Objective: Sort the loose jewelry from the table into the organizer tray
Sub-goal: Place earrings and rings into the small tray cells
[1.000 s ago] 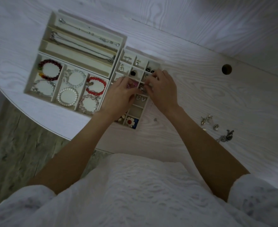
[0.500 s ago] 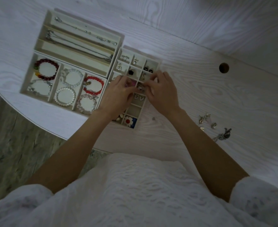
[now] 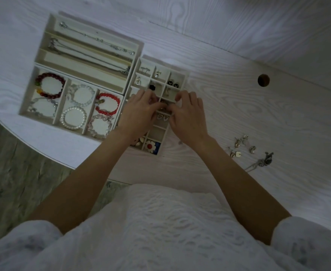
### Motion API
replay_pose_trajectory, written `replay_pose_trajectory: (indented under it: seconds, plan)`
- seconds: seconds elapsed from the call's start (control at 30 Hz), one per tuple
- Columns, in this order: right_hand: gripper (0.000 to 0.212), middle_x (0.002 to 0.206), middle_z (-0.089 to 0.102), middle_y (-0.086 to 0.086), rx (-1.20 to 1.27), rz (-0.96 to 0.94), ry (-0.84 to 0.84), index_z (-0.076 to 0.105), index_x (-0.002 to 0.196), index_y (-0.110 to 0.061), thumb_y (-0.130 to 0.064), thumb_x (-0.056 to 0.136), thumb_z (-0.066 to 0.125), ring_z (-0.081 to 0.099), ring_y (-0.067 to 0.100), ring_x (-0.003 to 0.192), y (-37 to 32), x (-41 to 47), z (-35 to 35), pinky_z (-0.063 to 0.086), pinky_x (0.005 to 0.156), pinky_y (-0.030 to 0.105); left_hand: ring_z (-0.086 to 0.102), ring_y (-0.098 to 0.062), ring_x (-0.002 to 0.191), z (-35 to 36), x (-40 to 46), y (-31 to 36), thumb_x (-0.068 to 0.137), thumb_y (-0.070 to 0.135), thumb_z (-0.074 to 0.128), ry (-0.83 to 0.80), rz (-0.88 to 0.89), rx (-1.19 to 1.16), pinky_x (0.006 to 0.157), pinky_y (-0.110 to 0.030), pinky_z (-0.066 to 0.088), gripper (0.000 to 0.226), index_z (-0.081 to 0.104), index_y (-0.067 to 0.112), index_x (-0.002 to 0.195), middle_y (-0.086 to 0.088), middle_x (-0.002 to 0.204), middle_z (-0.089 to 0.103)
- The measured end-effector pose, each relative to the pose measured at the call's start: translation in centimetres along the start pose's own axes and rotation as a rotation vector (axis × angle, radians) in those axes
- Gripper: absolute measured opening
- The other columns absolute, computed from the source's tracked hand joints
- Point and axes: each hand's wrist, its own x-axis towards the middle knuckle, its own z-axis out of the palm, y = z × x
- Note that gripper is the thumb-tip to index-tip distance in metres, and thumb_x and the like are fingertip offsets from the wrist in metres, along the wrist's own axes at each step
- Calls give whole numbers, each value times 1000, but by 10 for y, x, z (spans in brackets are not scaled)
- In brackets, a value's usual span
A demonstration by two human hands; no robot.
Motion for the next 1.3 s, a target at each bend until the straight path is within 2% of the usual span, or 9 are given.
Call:
replay_pose_trajectory:
  seconds: [0.13,0.27,0.47,0.6,0.67,0.77,0.9,1.03,1.3]
  plan:
    - [42,100,56,11,-13,2,-11,72,86,-13,-23,77,32,49,29,92,2,-5,2,28,73,33,44,-28,91,0,1,-5,85,26,39,36,28,70,69,-38,42,38,72,17,100,-13,92,57]
    - [40,101,57,11,-38,-3,-8,72,86,-12,-21,77,34,49,27,92,-1,-9,2,27,73,31,50,-31,91,-3,-1,-4,87,24,40,51,58,91,71,-40,43,35,71,14,100,-13,95,58]
    - [21,102,61,7,126,179,191,69,96,-15,-8,78,59,51,24,92,32,-55,-17,26,76,30,56,-26,84,9,-21,23,85,30,54,114,-47,6,69,-36,47,25,70,13,94,-7,91,64]
    - [16,86,64,0,164,458,39,64,97,-16,-26,84,64,57,24,86,75,-107,-16,25,79,32,59,-29,89,21,-36,41,81,41,61,61,-123,-11,77,-37,49,39,68,11,105,-7,97,67]
    - [28,83,62,-3,243,550,-25,59,97,-16,-37,83,66,56,18,80,80,-117,-10,29,82,32,59,-31,88,22,-39,46,78,30,71,75,-144,-14,77,-38,49,38,67,8,109,-9,98,67]
    - [31,83,61,-1,343,586,-75,56,100,-14,-36,82,67,55,17,78,70,-111,-2,35,75,31,60,-34,89,21,-38,50,74,18,77,74,-154,-13,77,-39,50,39,67,6,110,-10,98,68]
    - [12,87,64,6,306,480,-75,63,92,-11,-22,86,63,58,22,80,63,-101,5,41,72,32,59,-34,90,23,-39,55,75,14,75,81,-175,-10,77,-41,48,40,66,7,113,-11,101,68]
    - [10,87,64,8,258,385,-75,65,92,-9,-16,89,59,58,22,77,64,-100,6,45,72,34,60,-33,88,26,-42,55,76,15,74,96,-184,-2,75,-41,49,39,66,9,114,-11,99,67]
    - [2,84,55,18,97,245,-55,59,87,0,-1,86,59,52,32,75,65,-99,7,32,58,30,60,-33,88,26,-41,53,78,17,71,89,-175,17,76,-42,50,37,66,10,114,-11,98,67]
